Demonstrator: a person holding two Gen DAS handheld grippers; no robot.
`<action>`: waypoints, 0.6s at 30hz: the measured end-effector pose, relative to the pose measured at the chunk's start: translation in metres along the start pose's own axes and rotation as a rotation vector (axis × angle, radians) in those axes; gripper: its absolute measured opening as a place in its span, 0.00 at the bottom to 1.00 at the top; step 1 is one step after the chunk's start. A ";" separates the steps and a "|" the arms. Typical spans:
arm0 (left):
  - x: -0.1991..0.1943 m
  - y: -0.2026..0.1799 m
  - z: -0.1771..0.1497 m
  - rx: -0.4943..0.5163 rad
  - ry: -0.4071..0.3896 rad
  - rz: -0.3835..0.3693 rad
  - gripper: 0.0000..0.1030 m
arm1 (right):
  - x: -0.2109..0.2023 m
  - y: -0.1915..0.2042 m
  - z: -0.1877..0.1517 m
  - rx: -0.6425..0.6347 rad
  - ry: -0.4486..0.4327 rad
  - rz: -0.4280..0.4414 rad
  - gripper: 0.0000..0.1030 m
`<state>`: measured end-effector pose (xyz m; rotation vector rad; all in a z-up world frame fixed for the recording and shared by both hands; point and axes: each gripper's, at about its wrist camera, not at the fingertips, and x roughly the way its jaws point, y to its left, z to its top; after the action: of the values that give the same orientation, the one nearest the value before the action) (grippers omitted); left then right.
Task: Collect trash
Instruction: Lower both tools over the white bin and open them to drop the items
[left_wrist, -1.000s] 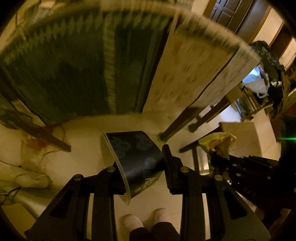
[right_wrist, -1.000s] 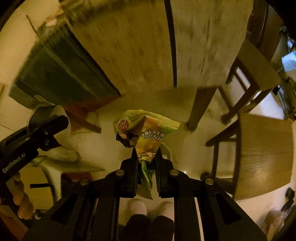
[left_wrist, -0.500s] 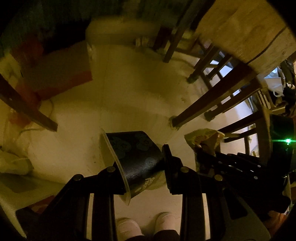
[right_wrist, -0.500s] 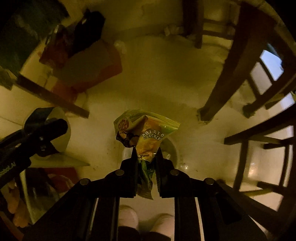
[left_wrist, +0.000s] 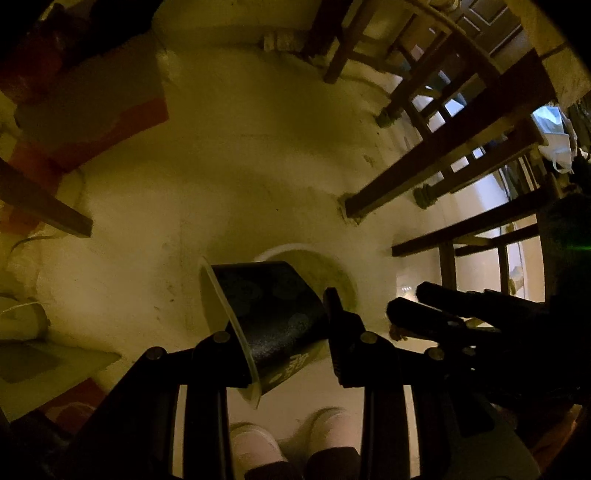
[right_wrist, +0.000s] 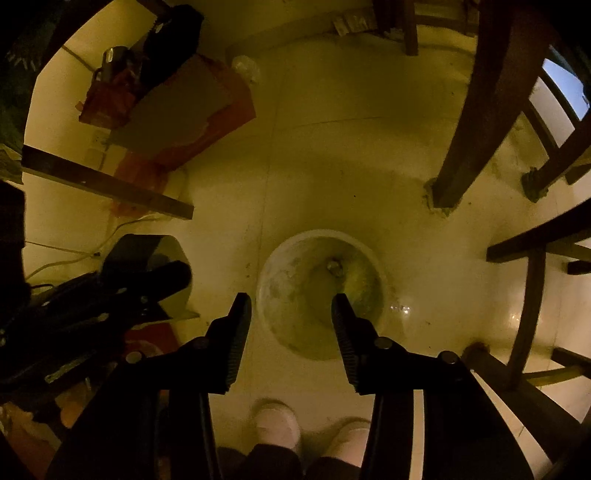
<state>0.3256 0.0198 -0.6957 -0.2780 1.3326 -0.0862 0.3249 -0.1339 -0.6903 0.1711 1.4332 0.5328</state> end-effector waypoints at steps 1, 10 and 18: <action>0.003 -0.001 0.000 -0.002 0.008 -0.009 0.30 | -0.001 -0.001 0.000 -0.002 -0.001 -0.016 0.41; 0.007 -0.017 -0.002 -0.005 0.064 -0.016 0.53 | -0.031 -0.007 -0.011 -0.012 -0.008 -0.107 0.41; -0.056 -0.021 0.000 0.014 0.010 0.034 0.53 | -0.072 0.009 -0.006 -0.008 -0.045 -0.107 0.41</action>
<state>0.3143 0.0119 -0.6380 -0.2439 1.3460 -0.0684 0.3135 -0.1591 -0.6234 0.0989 1.3884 0.4440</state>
